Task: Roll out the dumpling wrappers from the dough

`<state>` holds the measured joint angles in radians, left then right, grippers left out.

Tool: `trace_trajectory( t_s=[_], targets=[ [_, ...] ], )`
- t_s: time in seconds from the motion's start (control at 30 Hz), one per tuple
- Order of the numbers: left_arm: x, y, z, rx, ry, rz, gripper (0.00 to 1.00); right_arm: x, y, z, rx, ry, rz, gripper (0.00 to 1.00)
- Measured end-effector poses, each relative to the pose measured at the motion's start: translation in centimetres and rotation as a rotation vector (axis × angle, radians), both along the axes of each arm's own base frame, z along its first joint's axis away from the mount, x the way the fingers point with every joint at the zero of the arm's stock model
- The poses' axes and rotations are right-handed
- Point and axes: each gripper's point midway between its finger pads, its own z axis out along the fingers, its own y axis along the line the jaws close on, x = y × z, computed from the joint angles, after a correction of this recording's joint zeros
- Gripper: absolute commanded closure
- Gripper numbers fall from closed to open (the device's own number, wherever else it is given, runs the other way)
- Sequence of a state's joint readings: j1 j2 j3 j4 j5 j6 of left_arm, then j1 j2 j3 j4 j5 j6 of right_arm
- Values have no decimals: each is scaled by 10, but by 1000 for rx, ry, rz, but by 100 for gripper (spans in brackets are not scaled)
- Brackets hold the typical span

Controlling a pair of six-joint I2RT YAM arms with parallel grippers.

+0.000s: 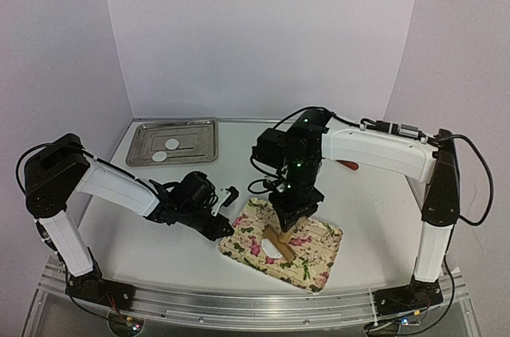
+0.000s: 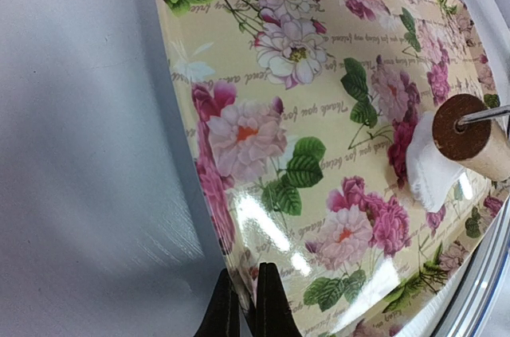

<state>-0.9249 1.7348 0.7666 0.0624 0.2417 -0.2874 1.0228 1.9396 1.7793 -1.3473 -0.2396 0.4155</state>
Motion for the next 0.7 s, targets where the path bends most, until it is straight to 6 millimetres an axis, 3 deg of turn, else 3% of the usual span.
trace_trajectory(
  t_s=[0.7],
  targets=[
    [0, 0, 0, 0, -1, -1, 100, 1, -3, -19, -53, -11, 0, 100]
  ],
)
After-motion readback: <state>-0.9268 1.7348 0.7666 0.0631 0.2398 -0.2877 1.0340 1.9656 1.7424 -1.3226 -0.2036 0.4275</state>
